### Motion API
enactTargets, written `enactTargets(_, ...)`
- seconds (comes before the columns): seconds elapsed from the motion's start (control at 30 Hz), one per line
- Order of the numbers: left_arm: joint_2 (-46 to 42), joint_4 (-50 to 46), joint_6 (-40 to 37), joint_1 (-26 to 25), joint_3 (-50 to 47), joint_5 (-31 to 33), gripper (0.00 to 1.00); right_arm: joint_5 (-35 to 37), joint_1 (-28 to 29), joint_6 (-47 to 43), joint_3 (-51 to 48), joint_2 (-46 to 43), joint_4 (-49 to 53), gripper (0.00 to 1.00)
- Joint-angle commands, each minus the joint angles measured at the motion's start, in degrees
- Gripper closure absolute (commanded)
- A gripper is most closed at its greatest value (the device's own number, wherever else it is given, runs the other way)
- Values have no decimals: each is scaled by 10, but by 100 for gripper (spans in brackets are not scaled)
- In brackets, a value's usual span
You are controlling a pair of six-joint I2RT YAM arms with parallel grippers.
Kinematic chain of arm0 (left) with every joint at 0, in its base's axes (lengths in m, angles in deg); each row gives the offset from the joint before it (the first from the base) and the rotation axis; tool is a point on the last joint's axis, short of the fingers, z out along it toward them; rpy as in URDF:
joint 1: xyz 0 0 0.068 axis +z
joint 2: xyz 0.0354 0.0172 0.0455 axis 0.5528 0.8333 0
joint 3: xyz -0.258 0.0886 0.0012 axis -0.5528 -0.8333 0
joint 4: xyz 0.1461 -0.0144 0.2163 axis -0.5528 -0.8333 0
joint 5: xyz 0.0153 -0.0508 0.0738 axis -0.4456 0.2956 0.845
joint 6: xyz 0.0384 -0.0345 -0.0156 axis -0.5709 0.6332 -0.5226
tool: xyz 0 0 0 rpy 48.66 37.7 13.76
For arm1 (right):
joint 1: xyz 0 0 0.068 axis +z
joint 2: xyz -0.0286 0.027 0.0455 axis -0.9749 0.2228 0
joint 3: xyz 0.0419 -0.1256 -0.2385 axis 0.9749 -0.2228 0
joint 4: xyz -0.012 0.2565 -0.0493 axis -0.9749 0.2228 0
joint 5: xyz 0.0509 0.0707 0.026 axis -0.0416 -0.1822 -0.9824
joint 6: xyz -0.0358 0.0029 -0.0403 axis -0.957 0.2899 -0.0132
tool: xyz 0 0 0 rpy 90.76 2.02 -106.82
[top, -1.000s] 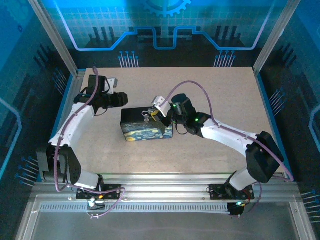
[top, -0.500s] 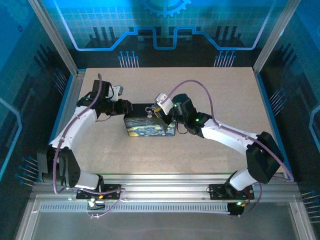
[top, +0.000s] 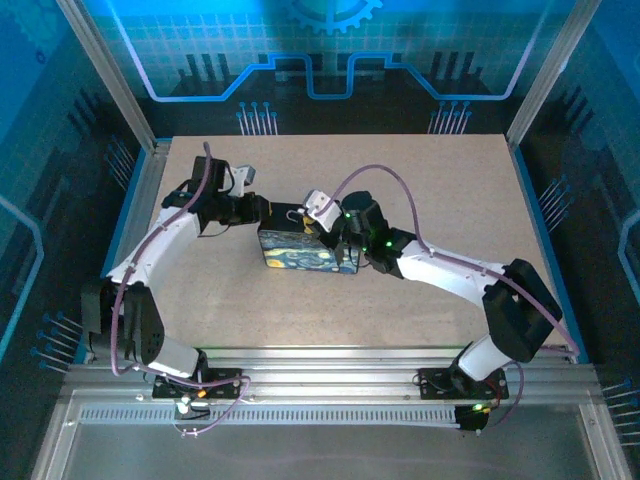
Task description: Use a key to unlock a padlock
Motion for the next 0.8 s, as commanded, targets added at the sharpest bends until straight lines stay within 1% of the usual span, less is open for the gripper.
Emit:
enactTargets(0.0,22,-67,-28,-23,3,-46,77,-44,-31,-51,-19,17,47,100)
enactTargets(0.13,21,-63,-26,-15,6,-40,76,-82,-75,-5,-18,-10,24,100)
enactTargets(0.3,24,-61,-22,-13,21,-43,72,-138,-92,66,-2,-30,9,100)
enactTargets(0.37,26,-62,-20,-12,31,-45,69,-149,-100,106,9,-36,8,100)
enactTargets(0.43,28,-63,-19,-13,41,-44,64,-142,-113,144,18,-44,15,100)
enactTargets(0.53,27,-66,-17,-13,59,-41,58,-111,-155,201,19,-62,38,100)
enactTargets(0.7,28,-71,-17,-13,96,-20,53,-50,-244,264,-48,-101,42,97)
enactTargets(0.77,29,-67,-10,-13,110,-9,51,-33,-290,300,-84,-106,51,97)
